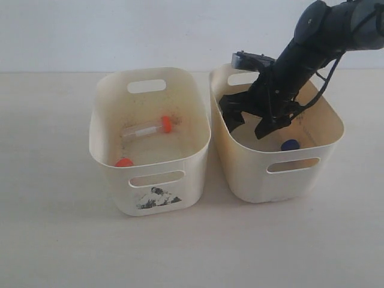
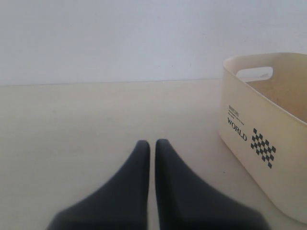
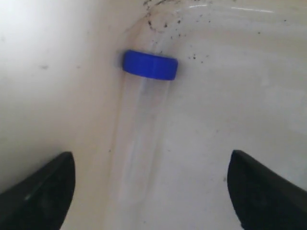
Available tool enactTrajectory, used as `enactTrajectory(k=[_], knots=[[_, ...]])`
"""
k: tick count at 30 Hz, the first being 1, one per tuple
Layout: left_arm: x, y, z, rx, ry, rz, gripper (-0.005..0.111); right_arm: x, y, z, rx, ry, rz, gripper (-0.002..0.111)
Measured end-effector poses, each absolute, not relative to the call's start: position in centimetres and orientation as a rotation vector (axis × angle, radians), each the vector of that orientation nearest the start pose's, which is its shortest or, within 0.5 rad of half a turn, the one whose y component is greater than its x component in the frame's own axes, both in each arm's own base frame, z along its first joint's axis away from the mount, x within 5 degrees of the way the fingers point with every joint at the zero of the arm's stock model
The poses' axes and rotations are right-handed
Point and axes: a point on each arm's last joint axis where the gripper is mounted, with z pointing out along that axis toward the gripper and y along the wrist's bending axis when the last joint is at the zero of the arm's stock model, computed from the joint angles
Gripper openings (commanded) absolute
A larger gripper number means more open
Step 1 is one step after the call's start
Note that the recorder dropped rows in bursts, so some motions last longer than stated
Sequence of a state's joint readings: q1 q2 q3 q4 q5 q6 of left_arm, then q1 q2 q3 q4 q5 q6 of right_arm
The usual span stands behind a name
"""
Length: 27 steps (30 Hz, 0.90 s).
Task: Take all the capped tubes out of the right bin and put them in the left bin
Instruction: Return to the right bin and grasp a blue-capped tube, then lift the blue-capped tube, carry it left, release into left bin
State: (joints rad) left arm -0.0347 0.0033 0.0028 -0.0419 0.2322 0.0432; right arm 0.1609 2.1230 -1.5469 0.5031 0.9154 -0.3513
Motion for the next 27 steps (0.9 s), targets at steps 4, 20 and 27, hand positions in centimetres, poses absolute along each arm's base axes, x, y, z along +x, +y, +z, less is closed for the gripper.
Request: enactTrajectory(k=[4,20,27], knots=[[5.6,-0.3,19.1,0.039,1.721,-0.032,0.004,42.2,10.3,16.2,-0.322,2.858,0.591,0.081],[5.6,-0.3,19.1,0.039,1.721,-0.032,0.004,43.2,11.3,12.2,-0.135,2.884,0.681,0.000],[5.6,-0.3,19.1,0.039,1.721,-0.032,0.004,43.1,11.0,13.5,-0.160,2.854,0.635,0.000]])
